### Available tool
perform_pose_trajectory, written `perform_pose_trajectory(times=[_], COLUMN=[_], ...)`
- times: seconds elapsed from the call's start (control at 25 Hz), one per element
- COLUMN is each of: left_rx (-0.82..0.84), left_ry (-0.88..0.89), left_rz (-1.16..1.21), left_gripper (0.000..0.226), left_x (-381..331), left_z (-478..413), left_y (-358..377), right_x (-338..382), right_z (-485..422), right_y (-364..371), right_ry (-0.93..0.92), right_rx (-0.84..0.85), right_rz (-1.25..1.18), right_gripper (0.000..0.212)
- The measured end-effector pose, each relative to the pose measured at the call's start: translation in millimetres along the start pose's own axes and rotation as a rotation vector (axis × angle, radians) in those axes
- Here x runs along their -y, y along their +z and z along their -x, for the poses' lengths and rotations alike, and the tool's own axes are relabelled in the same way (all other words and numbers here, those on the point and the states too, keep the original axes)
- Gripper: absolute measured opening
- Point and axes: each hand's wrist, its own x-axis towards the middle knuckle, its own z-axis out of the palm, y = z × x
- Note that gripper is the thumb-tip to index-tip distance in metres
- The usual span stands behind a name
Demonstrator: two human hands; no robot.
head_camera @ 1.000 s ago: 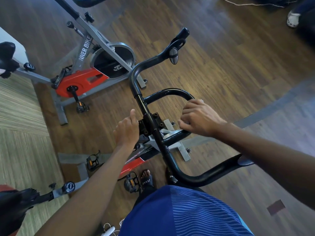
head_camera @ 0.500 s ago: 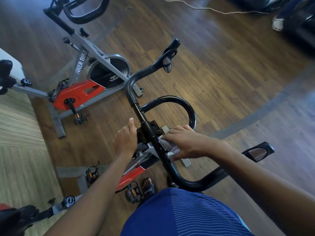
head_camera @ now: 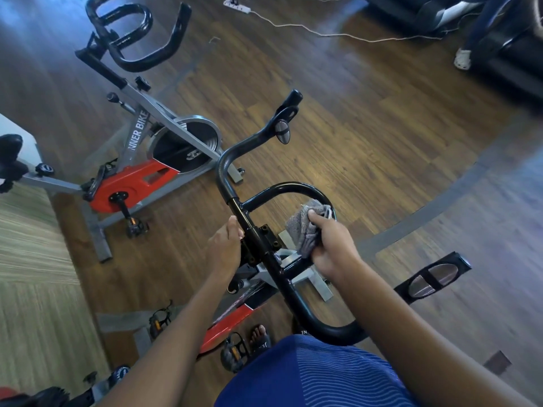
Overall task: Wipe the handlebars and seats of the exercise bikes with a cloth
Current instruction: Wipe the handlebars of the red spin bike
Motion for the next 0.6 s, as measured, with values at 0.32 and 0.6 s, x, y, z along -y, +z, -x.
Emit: perform_pose_trajectory(times=[0.32, 0.6], left_rx=[0.021, 0.012], left_ry=[-0.015, -0.015], left_rz=[-0.02, -0.079], left_gripper=[0.061, 0.064], left_x=[-1.0, 4.3], left_z=[2.7, 1.3], left_y=[3.2, 3.8], right_x=[15.4, 8.5], right_z=[-31.3, -51.8], right_y=[57.6, 98.8], right_ry=[0.089, 0.002], right_rx=[-0.367, -0.303], right_rz=[-0.691, -0.041], right_gripper=[0.028, 0.069])
